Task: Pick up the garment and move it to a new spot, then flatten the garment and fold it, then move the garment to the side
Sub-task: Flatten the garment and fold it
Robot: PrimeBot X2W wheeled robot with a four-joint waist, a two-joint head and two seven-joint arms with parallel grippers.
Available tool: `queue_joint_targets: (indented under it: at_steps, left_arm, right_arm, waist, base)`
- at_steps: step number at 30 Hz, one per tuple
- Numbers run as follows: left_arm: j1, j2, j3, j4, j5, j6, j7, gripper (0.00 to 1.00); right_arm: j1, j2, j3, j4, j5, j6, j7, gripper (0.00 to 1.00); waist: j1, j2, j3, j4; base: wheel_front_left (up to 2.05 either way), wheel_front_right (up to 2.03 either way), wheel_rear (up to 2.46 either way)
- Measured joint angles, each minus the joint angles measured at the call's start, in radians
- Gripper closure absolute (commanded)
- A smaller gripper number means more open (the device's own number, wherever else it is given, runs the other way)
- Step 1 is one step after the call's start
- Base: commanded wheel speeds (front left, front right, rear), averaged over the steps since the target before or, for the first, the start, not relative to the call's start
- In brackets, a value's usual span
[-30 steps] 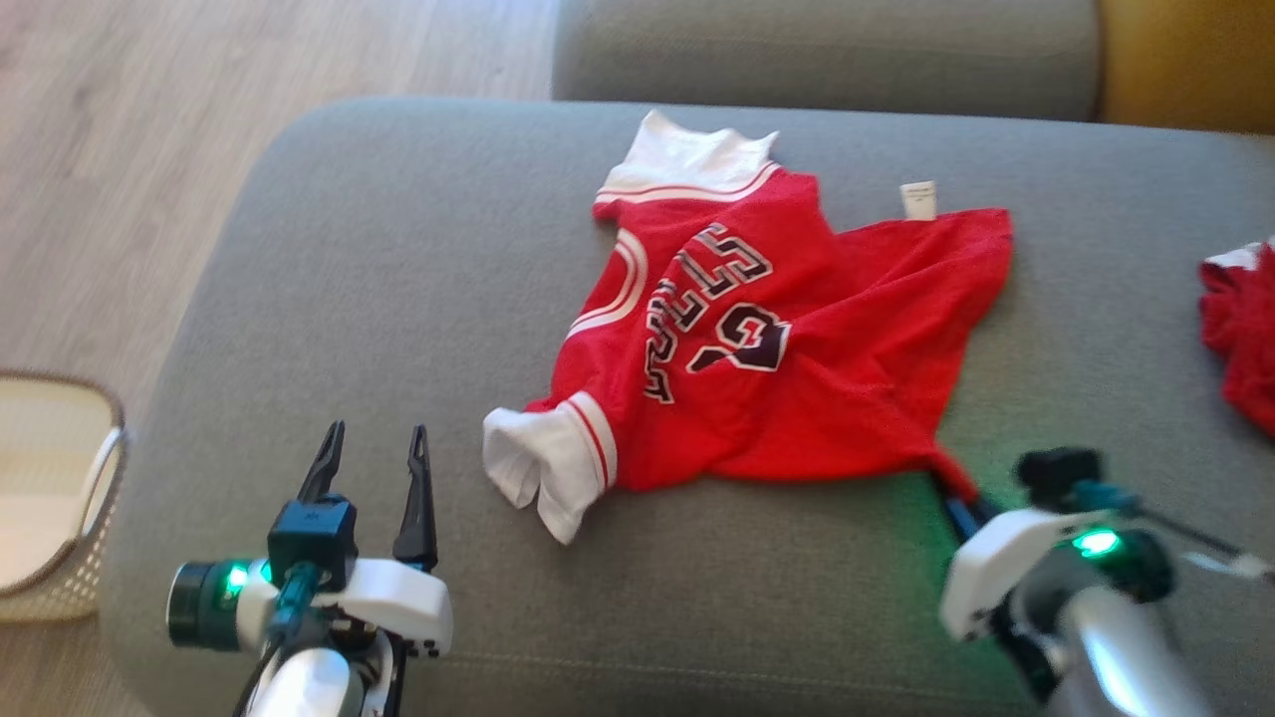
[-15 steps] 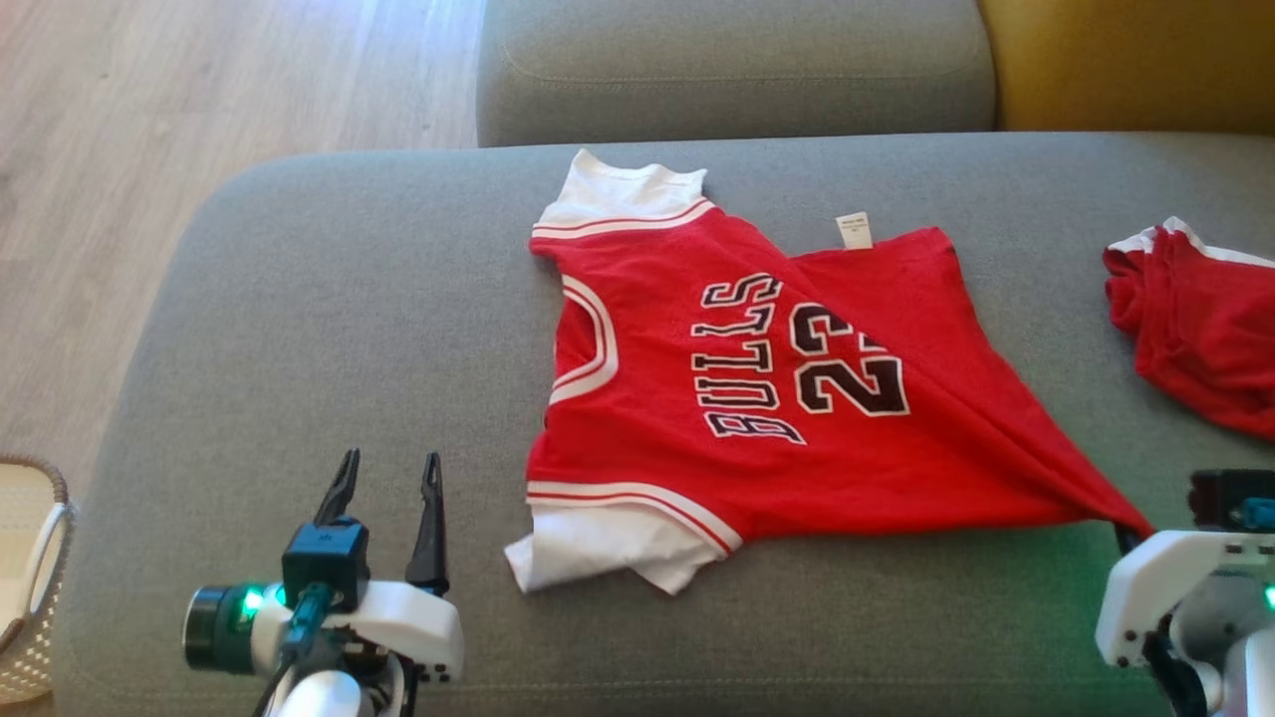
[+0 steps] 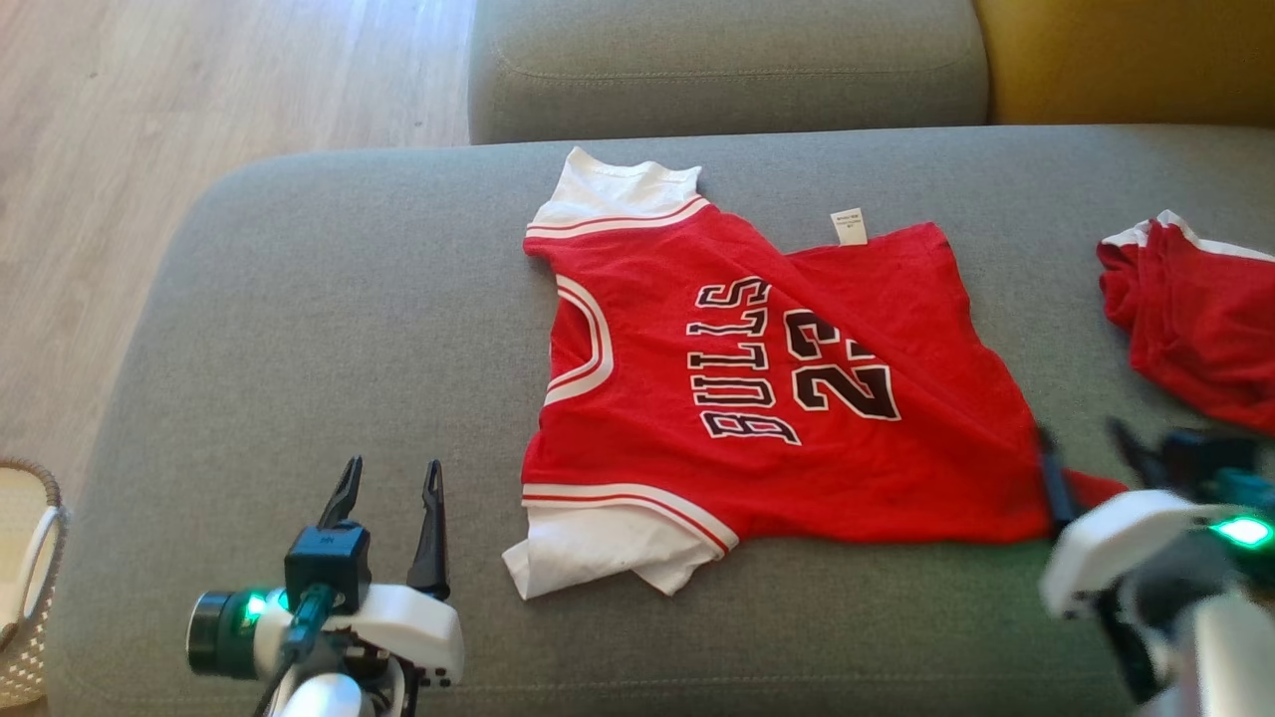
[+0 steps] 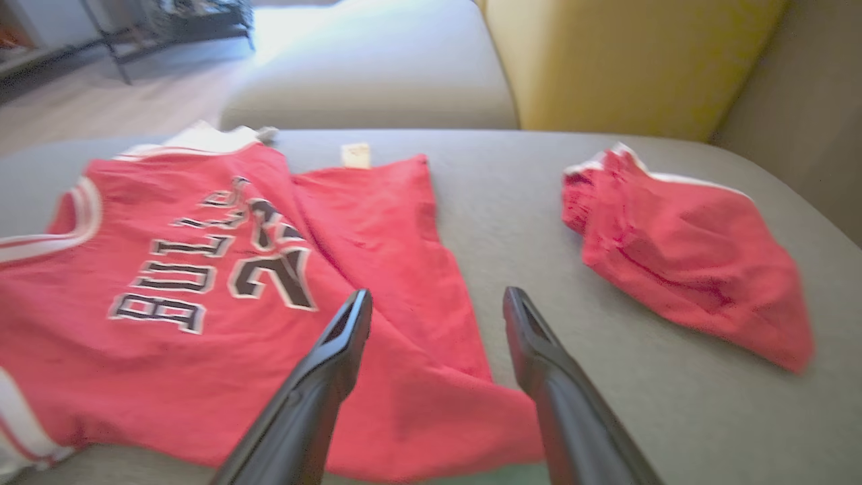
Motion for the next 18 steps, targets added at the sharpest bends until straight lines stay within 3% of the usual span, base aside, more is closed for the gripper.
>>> queue_joint_targets:
  at_steps: [10, 18]
  left_arm:
    - [-0.031, -0.026, 0.016, 0.063, -0.006, -0.044, 0.0, 0.0]
    - [-0.319, -0.035, 0.058, 0.272, -0.062, -0.079, 0.051, 0.0]
  right_arm:
    - [0.043, 0.003, 0.187, -0.063, 0.081, 0.0, -0.113, 0.0]
    - [0.026, 0.002, 0.265, -0.123, 0.088, 0.0, -0.135, 0.0]
  waist:
    - [0.0, 0.0, 0.035, -0.061]
    - [0.0001, 0.0, 0.117, -0.137]
  base:
    - [0.0, 0.0, 0.0]
    - [0.0, 0.0, 0.0]
